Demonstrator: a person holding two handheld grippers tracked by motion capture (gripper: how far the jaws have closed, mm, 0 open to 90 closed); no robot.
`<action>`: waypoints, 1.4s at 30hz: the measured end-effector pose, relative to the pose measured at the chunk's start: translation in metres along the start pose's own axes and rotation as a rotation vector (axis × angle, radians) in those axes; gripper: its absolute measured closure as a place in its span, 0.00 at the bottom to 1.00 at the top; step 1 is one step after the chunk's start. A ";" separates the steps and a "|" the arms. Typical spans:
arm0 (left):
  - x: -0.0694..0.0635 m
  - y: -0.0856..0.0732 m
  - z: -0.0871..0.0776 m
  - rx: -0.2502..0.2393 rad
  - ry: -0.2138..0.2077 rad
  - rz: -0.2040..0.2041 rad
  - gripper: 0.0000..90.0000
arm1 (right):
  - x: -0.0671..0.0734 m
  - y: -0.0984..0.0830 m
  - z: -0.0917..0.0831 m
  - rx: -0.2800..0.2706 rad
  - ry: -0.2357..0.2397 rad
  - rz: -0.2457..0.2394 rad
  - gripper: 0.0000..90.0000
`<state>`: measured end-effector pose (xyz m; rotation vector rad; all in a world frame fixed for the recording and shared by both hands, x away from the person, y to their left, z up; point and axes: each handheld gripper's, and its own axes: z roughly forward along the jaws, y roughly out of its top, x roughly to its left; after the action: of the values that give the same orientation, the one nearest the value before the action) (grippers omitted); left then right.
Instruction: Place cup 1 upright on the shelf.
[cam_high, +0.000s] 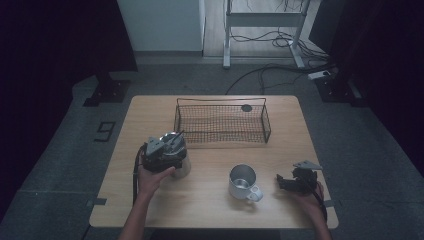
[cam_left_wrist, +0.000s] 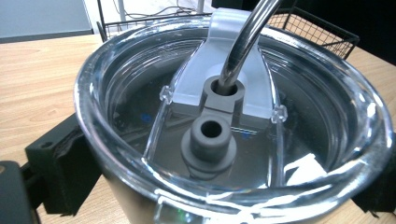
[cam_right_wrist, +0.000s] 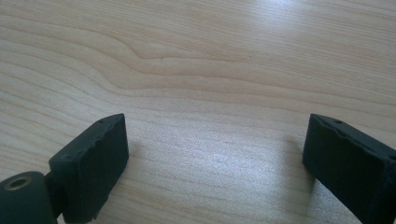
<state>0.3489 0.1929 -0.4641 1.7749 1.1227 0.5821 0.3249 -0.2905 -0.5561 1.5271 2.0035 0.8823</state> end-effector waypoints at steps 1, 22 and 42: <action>0.001 0.000 0.000 -0.001 -0.001 0.000 0.04 | 0.000 0.000 0.000 0.000 0.000 0.000 0.07; -0.005 -0.005 0.011 -0.022 0.012 0.005 0.00 | 0.000 0.000 0.000 0.000 -0.001 0.000 0.08; -0.003 -0.006 0.010 -0.024 -0.014 0.040 0.04 | 0.000 0.000 0.000 -0.001 -0.001 0.001 0.08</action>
<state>0.3527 0.1867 -0.4740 1.7821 1.0684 0.6036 0.3248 -0.2906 -0.5560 1.5279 2.0016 0.8825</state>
